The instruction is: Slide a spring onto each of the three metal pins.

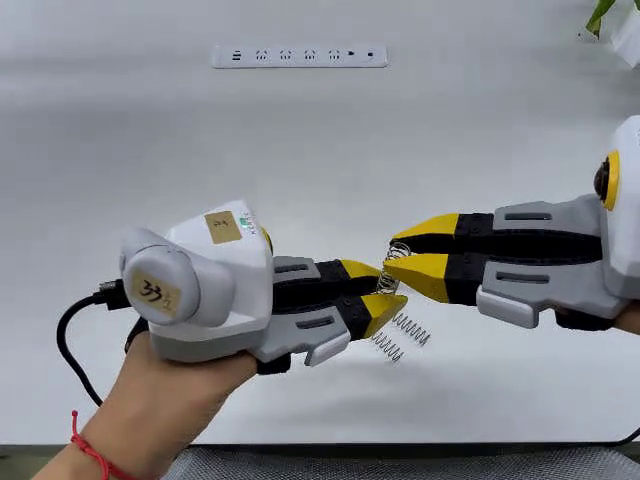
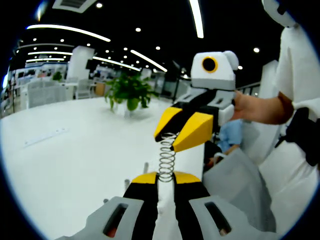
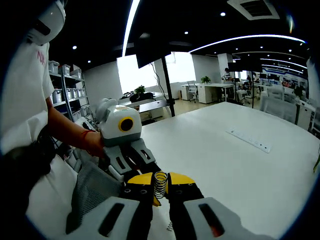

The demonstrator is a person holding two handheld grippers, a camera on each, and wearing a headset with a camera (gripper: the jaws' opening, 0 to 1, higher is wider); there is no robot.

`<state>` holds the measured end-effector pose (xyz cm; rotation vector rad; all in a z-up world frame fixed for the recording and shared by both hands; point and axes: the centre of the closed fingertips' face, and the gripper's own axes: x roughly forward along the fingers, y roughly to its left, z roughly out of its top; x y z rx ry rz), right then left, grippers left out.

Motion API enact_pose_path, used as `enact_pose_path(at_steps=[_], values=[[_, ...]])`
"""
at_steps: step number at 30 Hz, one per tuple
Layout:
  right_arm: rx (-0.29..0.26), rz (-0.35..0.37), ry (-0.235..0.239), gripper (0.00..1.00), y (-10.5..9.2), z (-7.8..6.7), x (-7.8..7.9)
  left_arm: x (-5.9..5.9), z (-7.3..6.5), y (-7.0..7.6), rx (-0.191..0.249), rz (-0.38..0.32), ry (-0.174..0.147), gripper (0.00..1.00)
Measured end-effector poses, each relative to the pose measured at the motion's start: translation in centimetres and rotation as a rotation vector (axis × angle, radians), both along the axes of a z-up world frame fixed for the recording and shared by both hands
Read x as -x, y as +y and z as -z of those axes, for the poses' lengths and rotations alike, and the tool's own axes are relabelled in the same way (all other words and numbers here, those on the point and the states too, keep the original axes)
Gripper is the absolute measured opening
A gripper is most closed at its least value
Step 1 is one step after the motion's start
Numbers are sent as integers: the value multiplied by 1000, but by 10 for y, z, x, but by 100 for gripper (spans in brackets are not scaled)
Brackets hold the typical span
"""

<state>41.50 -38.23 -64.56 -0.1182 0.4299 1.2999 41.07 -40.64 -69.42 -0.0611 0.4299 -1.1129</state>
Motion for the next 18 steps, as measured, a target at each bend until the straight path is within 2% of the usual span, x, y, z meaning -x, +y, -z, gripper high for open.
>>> enact_pose_path(at_steps=[15,18], values=[[6,-7,10,14,-1,-1,0,1,-2,-2,13,12,-8,11],[13,-18,11,17,-1,0,1,1,-2,-3,15,14,-6,11]])
